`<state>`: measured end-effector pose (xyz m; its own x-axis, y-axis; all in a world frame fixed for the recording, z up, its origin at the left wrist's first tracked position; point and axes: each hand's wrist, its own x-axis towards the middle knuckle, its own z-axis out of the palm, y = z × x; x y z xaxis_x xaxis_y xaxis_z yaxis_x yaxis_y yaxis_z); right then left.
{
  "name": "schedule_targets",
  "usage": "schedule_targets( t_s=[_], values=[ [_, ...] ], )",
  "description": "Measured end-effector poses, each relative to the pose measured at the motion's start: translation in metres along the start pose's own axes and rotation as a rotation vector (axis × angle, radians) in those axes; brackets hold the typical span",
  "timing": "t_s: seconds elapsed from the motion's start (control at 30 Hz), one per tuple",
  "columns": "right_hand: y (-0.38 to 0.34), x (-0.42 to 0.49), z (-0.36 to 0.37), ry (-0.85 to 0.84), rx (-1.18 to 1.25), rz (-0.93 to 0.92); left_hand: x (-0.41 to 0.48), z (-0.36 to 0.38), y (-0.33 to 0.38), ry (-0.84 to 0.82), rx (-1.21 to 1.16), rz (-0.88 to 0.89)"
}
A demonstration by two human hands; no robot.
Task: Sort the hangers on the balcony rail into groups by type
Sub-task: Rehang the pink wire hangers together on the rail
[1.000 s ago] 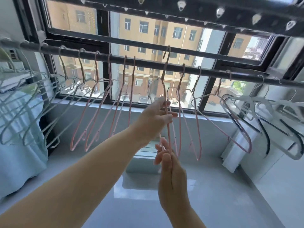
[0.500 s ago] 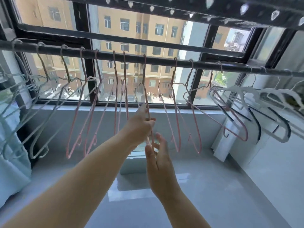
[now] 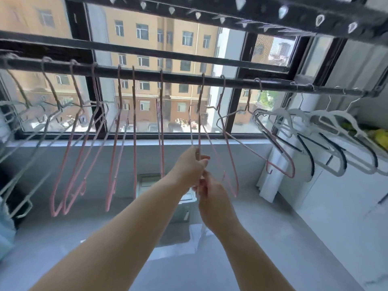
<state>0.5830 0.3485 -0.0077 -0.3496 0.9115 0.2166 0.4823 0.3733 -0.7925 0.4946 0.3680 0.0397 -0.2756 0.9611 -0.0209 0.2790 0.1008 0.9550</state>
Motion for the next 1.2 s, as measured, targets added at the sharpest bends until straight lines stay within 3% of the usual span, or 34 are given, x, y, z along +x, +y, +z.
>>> schedule_targets(
  t_s=[0.2,0.53,0.63,0.7,0.83,0.9,0.97,1.07,1.13,1.2],
  values=[
    [0.001,0.009,-0.006,-0.042,0.051,-0.164,0.000,0.002,0.001,0.130,-0.279,-0.003],
    [0.015,0.010,-0.033,-0.163,0.010,-0.318,-0.012,0.023,0.006,0.292,-0.321,0.026],
    [0.023,0.009,-0.054,0.097,-0.064,-0.407,-0.014,0.030,0.006,0.311,-0.362,0.029],
    [0.031,0.015,-0.067,0.207,-0.055,-0.366,-0.018,0.034,0.005,0.326,-0.375,0.025],
    [0.042,0.027,-0.066,-0.108,0.048,-0.070,-0.028,0.047,0.006,0.532,0.080,0.144],
    [0.041,0.029,-0.057,-0.204,0.067,-0.064,-0.038,0.056,0.012,0.622,0.233,0.313],
    [0.045,0.028,-0.050,-0.212,0.062,-0.147,-0.041,0.068,0.016,0.509,0.253,0.362],
    [0.052,0.027,-0.051,-0.232,0.018,-0.202,-0.038,0.082,0.019,0.317,0.354,0.188],
    [0.055,0.025,-0.054,-0.278,-0.046,-0.291,-0.034,0.086,0.018,0.292,0.383,0.121],
    [0.056,0.022,-0.058,-0.251,0.128,-0.257,-0.032,0.088,0.018,0.330,0.419,0.125]
  ],
)
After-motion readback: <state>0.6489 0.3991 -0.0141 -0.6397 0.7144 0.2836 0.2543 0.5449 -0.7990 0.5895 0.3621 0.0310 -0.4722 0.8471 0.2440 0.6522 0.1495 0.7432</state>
